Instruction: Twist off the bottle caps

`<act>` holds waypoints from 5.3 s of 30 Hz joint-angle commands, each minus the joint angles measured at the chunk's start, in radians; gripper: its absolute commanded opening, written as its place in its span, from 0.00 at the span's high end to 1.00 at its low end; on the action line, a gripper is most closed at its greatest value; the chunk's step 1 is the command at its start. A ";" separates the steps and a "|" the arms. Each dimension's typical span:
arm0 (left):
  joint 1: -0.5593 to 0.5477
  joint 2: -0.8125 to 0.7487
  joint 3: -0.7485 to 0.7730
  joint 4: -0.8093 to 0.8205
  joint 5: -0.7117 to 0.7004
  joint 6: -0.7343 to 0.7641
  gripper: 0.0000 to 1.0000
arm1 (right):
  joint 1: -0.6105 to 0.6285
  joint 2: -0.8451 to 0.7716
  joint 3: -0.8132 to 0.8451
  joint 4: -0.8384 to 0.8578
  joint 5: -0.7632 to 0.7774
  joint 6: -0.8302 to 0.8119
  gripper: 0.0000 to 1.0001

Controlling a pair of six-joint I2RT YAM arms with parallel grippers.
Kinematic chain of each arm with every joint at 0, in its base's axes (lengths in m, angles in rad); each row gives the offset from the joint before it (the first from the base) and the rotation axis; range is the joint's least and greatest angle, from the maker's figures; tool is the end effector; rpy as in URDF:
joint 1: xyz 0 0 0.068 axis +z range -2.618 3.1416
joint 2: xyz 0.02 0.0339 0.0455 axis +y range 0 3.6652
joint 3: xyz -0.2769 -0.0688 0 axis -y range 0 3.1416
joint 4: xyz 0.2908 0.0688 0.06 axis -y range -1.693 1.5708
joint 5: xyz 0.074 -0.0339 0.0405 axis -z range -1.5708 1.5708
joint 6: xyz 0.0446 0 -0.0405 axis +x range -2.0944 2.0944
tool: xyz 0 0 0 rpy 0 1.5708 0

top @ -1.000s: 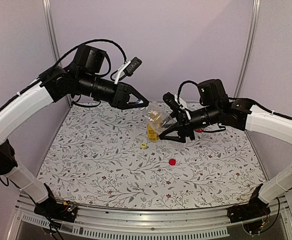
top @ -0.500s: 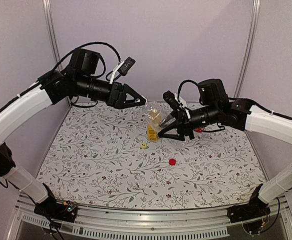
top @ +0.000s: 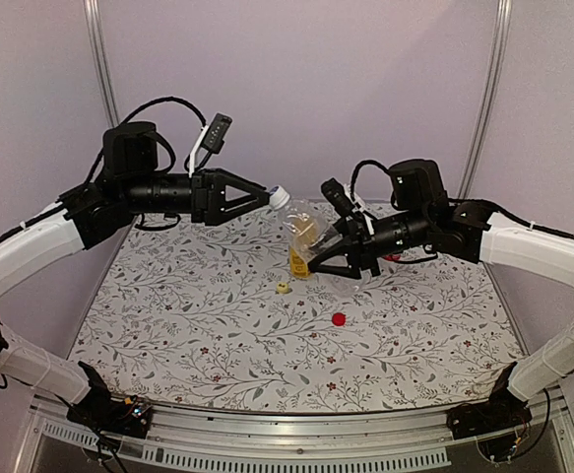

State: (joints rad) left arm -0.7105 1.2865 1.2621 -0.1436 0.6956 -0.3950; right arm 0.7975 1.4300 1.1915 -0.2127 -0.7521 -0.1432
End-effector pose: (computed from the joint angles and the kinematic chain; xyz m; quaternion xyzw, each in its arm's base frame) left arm 0.2400 -0.2442 0.4141 0.3300 0.6747 -0.5401 0.3796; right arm 0.2393 0.2888 0.3308 -0.5310 0.6142 0.4534 0.3677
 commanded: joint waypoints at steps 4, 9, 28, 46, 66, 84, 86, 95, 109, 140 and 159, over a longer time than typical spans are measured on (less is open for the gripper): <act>0.000 0.009 -0.048 0.252 0.043 -0.073 0.26 | 0.002 -0.005 0.000 0.059 -0.049 0.031 0.60; -0.013 0.032 -0.047 0.303 0.045 -0.077 0.33 | 0.002 0.001 0.000 0.068 -0.058 0.040 0.61; -0.067 0.041 -0.102 0.468 0.019 -0.073 0.41 | 0.002 -0.020 -0.108 0.340 -0.070 0.207 0.62; -0.069 0.078 -0.092 0.475 0.053 -0.092 0.72 | 0.002 -0.013 -0.107 0.337 -0.048 0.210 0.63; -0.102 0.230 0.120 0.063 -0.359 -0.373 0.94 | 0.037 0.057 0.043 0.088 0.638 0.088 0.69; -0.046 0.254 0.074 0.172 -0.201 -0.322 0.30 | 0.063 -0.034 -0.060 0.140 0.574 0.029 0.68; -0.030 0.235 0.032 0.229 -0.148 -0.304 0.23 | 0.063 -0.040 -0.071 0.136 0.538 0.033 0.68; 0.012 0.086 -0.150 0.525 0.032 -0.142 0.13 | 0.057 -0.064 -0.103 0.164 0.309 0.070 0.69; 0.012 0.110 -0.087 0.572 0.181 -0.048 0.37 | 0.048 -0.045 -0.093 0.253 0.039 0.107 0.69; -0.067 0.154 0.038 0.241 -0.313 -0.297 0.89 | 0.055 0.045 0.042 0.062 0.660 0.059 0.70; -0.082 0.211 0.062 0.243 -0.439 -0.335 0.30 | 0.105 0.046 0.000 0.144 0.779 -0.019 0.70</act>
State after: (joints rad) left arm -0.7776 1.5406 1.3434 0.0944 0.2451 -0.7830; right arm 0.8982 1.5063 1.2182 -0.1078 0.0978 -0.1715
